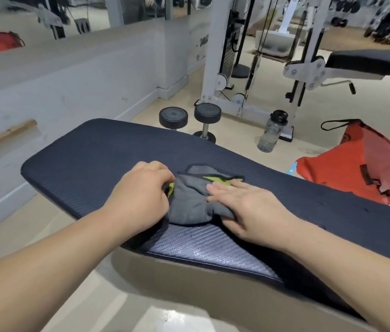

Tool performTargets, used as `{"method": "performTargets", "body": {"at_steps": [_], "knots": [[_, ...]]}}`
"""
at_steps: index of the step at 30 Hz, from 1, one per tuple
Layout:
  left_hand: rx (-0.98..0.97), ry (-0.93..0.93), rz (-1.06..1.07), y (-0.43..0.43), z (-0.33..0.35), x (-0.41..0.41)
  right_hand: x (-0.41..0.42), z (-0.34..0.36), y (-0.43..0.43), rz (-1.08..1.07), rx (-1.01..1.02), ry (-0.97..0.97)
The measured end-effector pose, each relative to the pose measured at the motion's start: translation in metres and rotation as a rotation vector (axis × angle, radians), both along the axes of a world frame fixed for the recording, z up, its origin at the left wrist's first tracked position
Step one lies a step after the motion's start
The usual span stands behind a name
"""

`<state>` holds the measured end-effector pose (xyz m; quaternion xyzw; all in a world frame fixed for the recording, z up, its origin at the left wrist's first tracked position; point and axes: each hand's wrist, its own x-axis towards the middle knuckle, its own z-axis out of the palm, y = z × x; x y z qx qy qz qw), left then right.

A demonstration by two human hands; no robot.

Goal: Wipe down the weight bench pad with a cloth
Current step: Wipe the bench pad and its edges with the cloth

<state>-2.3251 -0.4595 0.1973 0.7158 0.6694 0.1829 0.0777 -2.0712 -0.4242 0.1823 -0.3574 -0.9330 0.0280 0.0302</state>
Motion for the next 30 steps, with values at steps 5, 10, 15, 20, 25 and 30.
{"method": "performTargets", "body": {"at_steps": [5, 10, 15, 20, 25, 30], "knots": [[-0.018, -0.020, -0.076, 0.005, 0.008, 0.034, 0.036, 0.010, 0.018, -0.394, -0.040, -0.020], [-0.015, -0.008, -0.133, 0.020, 0.011, 0.070, 0.032, 0.005, -0.036, 0.042, -0.119, 0.000], [-0.073, -0.032, -0.098, 0.033, 0.015, 0.098, 0.069, 0.009, -0.016, 0.006, -0.182, 0.047], [-0.056, -0.070, -0.200, 0.044, 0.011, 0.129, 0.114, 0.011, 0.006, -0.359, -0.118, 0.013], [-0.043, -0.090, -0.245, 0.053, 0.008, 0.152, 0.101, 0.010, -0.028, -0.087, -0.245, 0.010], [-0.039, -0.131, -0.271, 0.056, 0.005, 0.174, 0.162, 0.007, -0.009, -0.316, -0.203, 0.074]]}}
